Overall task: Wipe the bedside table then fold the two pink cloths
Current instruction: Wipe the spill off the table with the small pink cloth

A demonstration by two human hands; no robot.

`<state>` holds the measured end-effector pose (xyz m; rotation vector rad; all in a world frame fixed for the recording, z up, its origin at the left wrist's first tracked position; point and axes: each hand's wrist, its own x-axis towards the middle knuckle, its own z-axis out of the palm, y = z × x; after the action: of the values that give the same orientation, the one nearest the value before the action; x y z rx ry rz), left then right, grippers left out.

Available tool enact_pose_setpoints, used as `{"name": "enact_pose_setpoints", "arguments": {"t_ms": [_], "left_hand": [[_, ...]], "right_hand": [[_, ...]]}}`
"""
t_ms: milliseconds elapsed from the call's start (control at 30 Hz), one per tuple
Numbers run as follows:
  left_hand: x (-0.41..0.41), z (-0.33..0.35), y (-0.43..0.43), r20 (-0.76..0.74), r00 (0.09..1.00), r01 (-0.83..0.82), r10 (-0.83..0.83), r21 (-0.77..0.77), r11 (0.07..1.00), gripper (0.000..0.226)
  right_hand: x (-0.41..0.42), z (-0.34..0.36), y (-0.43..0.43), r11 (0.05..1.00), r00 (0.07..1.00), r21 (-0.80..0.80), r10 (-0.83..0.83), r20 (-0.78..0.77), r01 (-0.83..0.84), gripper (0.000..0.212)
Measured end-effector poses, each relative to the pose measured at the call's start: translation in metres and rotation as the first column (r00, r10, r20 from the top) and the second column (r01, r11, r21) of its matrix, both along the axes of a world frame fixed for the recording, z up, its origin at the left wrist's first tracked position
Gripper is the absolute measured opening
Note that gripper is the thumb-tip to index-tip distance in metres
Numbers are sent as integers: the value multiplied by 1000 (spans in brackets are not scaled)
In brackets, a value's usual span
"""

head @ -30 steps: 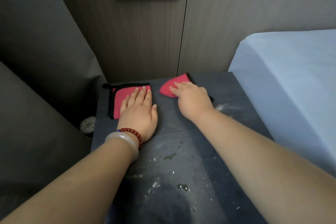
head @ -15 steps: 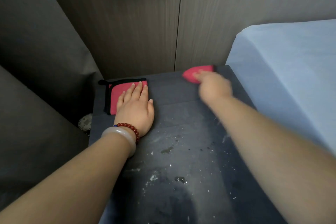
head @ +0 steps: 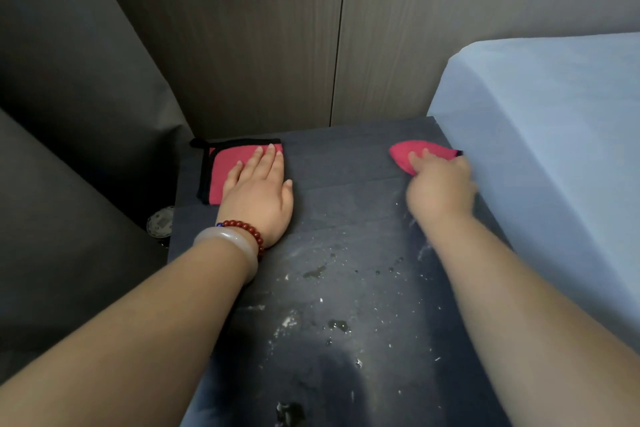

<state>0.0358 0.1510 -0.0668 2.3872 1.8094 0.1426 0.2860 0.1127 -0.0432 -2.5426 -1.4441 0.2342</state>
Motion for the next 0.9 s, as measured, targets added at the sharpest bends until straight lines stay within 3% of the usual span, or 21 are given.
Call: {"name": "enact_pose_setpoints", "arguments": {"t_ms": [67, 133, 200, 267, 333, 400, 467, 533, 567, 633, 700, 767, 833, 900], "left_hand": [[-2, -1, 0, 12, 1000, -10, 10, 9, 1000, 57], [-2, -1, 0, 34, 999, -22, 22, 26, 999, 56], [0, 0, 0, 41, 999, -25, 24, 28, 999, 55], [1, 1, 0, 32, 999, -20, 19, 23, 1000, 55], [0, 1, 0, 29, 999, -20, 19, 23, 1000, 56], [-1, 0, 0, 27, 999, -18, 17, 24, 1000, 56], [-1, 0, 0, 29, 999, -21, 21, 27, 999, 56], [0, 0, -1, 35, 999, -24, 23, 34, 999, 56], [1, 0, 0, 33, 999, -22, 21, 31, 999, 56], [1, 0, 0, 22, 1000, -17, 17, 21, 1000, 56], [0, 0, 0, 18, 1000, -20, 20, 20, 1000, 56], [0, 0, 1, 18, 1000, -20, 20, 20, 1000, 56], [0, -1, 0, 29, 999, -22, 21, 31, 999, 56], [0, -2, 0, 40, 999, -22, 20, 43, 999, 56]], "right_hand": [[-56, -8, -12, 961, 962, 64, 271, -41, -268, 50], [-86, -22, -33, 839, 845, 127, 535, -14, -529, 54], [-57, -18, -34, 887, 894, 178, 443, -65, -426, 58], [-8, -14, -26, 988, 988, 109, 117, -98, -106, 50], [7, -7, -27, 994, 993, 21, -103, -60, 104, 53], [-34, -8, -32, 997, 995, 75, -2, -102, 10, 49], [-83, -21, -52, 924, 929, 112, 370, -21, -366, 52], [-85, -23, -65, 823, 833, 130, 552, 43, -552, 57], [-63, -18, -60, 854, 865, 141, 501, 43, -501, 57], [-12, -12, -49, 979, 980, 58, 195, -23, -194, 56], [9, -3, -43, 1000, 1000, -31, 0, -16, 0, 61], [-28, -4, -48, 990, 987, -43, 136, 79, -133, 61], [-77, -17, -66, 918, 908, -10, 393, 148, -396, 56], [-91, -18, -79, 871, 864, -9, 489, 119, -491, 55]]}}
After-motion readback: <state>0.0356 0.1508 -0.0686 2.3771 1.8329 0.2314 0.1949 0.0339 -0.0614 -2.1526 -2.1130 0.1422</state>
